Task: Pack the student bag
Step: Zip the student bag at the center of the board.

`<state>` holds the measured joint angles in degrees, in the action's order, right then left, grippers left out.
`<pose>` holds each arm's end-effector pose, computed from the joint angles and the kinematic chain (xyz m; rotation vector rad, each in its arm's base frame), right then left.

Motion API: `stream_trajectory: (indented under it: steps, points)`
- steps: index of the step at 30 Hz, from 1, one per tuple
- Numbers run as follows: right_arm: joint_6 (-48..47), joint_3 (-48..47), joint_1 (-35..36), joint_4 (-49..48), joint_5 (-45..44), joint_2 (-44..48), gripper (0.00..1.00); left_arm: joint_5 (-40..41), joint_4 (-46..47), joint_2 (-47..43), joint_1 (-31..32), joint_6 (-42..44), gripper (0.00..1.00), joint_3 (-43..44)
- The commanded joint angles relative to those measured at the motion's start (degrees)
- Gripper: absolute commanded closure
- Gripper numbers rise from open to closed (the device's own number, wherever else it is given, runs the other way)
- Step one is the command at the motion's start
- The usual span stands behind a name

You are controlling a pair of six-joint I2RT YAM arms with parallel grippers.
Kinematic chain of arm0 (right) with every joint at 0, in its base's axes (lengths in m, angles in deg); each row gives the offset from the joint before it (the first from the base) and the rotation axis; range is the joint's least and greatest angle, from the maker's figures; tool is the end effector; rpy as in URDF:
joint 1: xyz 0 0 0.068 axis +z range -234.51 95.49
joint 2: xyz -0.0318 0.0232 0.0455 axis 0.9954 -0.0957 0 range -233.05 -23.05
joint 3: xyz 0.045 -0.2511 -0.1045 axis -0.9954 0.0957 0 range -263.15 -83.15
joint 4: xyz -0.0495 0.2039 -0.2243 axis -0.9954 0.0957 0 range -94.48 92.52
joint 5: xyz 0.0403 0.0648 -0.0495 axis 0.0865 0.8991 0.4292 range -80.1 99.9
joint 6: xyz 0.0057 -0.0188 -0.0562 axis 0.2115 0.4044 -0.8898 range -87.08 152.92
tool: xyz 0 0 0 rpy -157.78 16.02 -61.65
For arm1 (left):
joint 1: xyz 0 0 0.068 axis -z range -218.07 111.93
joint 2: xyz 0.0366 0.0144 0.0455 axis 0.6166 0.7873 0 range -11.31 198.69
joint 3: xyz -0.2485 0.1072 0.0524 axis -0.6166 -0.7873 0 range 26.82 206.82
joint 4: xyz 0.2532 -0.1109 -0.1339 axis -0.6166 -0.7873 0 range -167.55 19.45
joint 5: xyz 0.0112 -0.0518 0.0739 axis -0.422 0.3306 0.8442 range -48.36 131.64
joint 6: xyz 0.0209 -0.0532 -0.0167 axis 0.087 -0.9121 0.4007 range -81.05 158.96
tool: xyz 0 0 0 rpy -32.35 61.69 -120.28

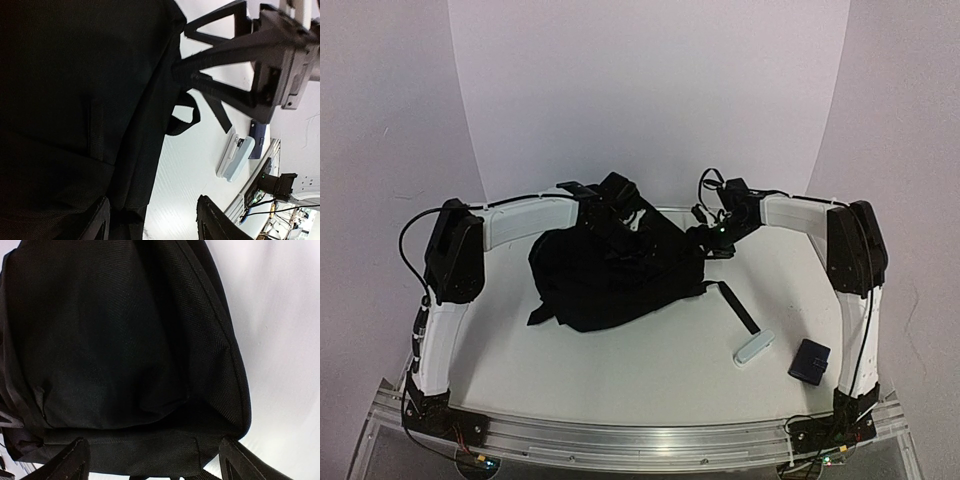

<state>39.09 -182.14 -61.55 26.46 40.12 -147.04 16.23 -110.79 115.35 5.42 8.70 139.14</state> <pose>0.4730 0.2242 0.1727 -0.5842 2.5069 0.8682 0.3819 -0.3880 0.2206 0.5095 2.6878 -1.0147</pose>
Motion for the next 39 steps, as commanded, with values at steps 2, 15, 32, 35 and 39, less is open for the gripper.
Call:
stream_trajectory:
  steps: [2,15,32,35,39]
  points:
    - [1.7,-3.1,0.1,-0.5,-2.6,-2.2,0.11,0.9,-3.4,1.0,0.9,0.4,0.42,3.2]
    - [2.6,-4.3,0.1,-0.5,-2.8,-4.8,0.24,5.7,-6.4,2.6,1.2,-0.8,0.82,3.6]
    - [1.9,-4.5,-1.1,-0.5,-6.1,-5.6,1.0,10.6,-6.6,-10.5,1.3,-3.1,1.0,-10.7]
    - [1.3,-5.6,-2.3,-0.5,-7.1,-6.1,1.0,11.5,-6.2,-14.7,1.2,-4.7,1.0,-16.3]
    - [-0.8,-7.5,-3.9,-0.6,-9.9,-7.2,1.0,13.3,-5.3,-20.9,1.1,-7.3,1.0,-23.5]
